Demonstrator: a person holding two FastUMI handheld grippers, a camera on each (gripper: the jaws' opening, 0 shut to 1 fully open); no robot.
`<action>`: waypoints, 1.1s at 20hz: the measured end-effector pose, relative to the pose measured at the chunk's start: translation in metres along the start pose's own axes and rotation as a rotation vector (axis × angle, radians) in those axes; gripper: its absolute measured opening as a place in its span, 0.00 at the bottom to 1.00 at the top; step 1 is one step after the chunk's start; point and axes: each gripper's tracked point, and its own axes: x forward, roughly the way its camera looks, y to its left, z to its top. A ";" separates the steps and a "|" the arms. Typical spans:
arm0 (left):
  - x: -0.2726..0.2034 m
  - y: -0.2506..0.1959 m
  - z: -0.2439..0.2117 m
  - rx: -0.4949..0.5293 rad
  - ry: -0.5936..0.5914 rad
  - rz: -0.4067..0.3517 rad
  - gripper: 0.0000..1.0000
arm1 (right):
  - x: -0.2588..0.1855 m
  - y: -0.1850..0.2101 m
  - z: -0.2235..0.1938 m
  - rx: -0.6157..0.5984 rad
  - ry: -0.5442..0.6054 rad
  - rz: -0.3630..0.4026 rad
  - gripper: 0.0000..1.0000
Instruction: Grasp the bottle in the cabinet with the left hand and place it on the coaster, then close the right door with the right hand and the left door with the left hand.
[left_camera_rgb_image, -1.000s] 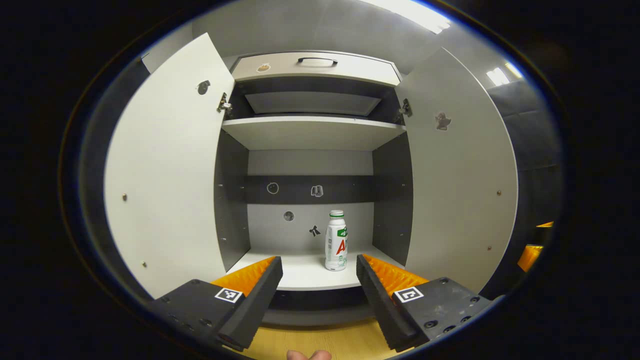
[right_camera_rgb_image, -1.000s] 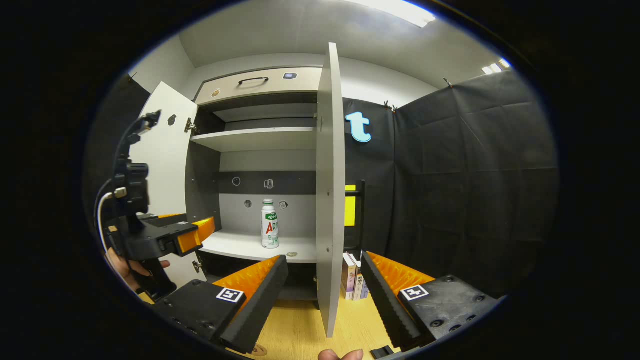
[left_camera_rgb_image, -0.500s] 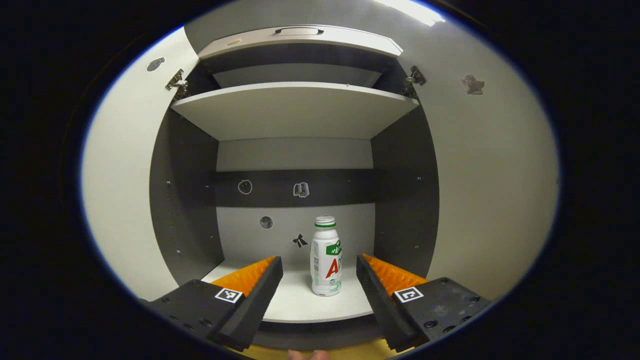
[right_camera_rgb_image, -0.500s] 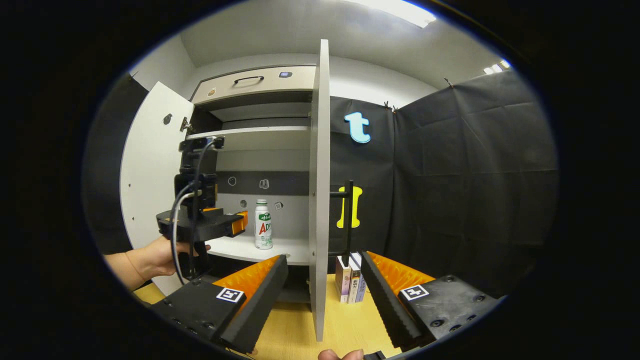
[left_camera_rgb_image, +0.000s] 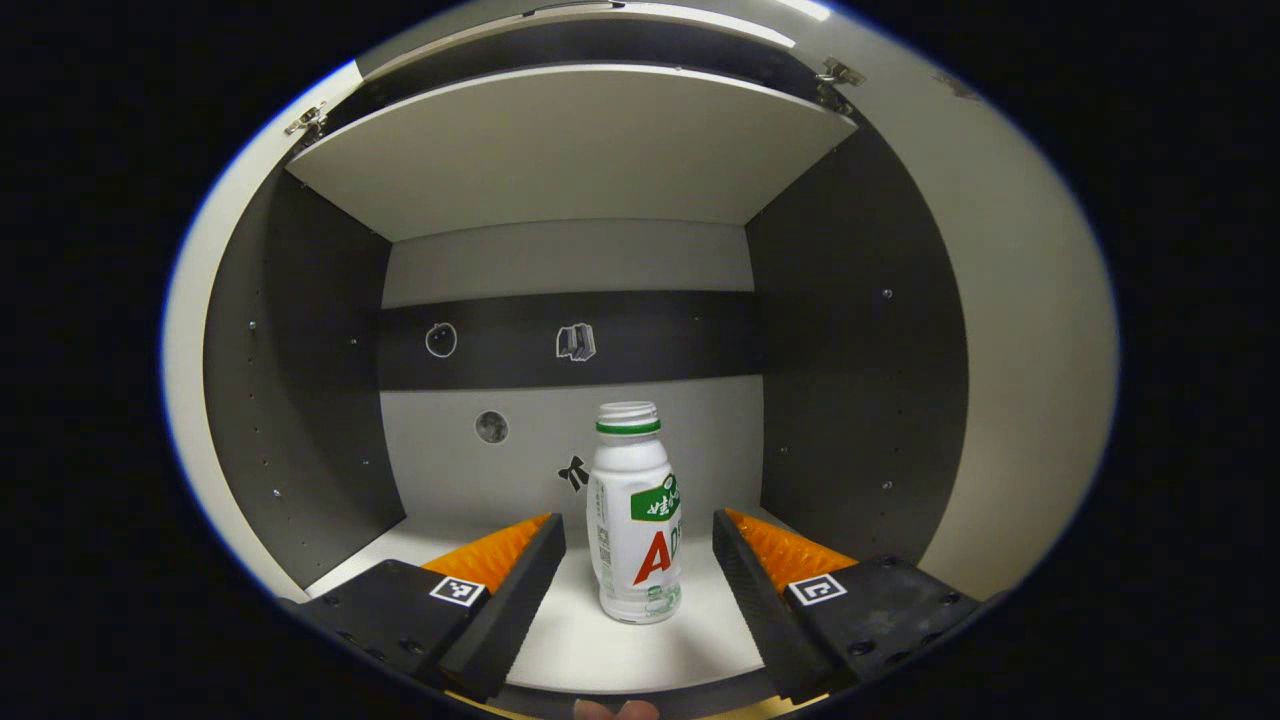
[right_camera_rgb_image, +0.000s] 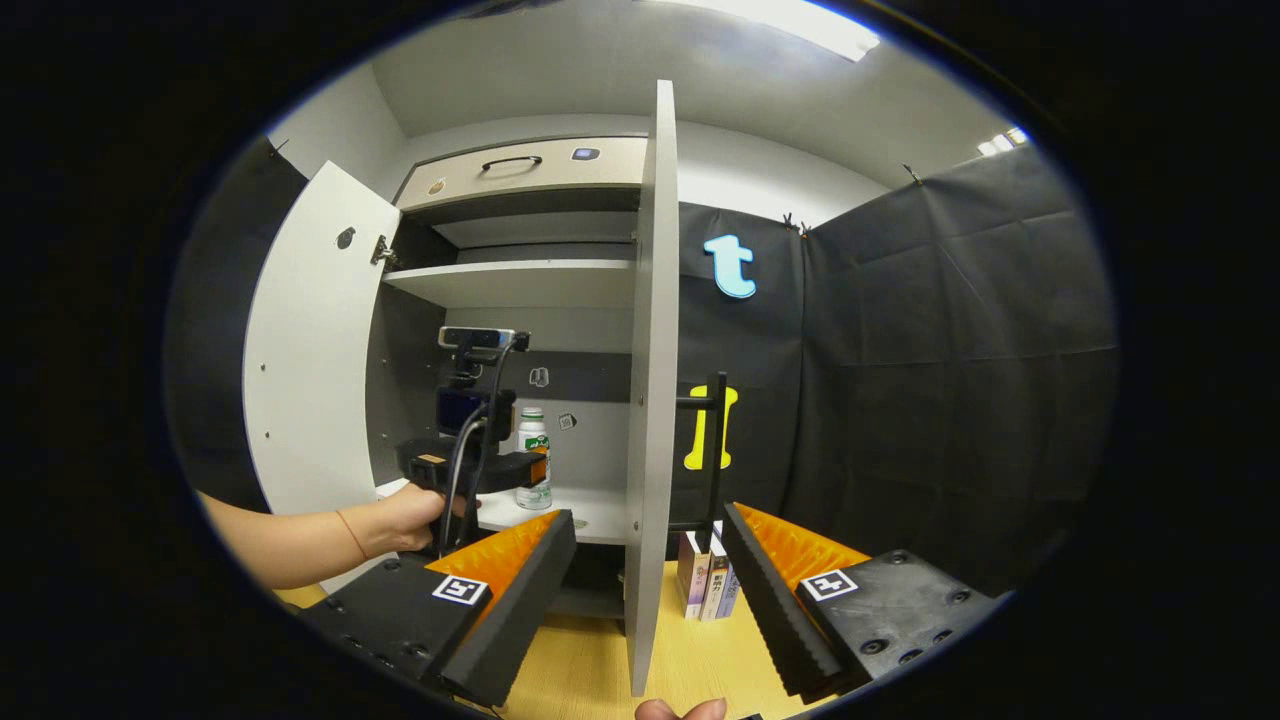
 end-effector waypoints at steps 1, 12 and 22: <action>0.008 0.003 -0.003 0.005 0.003 0.007 0.94 | 0.002 0.001 -0.001 0.003 0.004 0.003 0.97; 0.057 -0.001 -0.014 0.042 -0.020 -0.019 0.82 | 0.017 -0.008 -0.020 0.002 0.045 -0.001 0.98; 0.032 0.004 0.013 -0.012 -0.034 -0.085 0.78 | 0.008 -0.013 -0.015 0.020 0.034 -0.034 0.98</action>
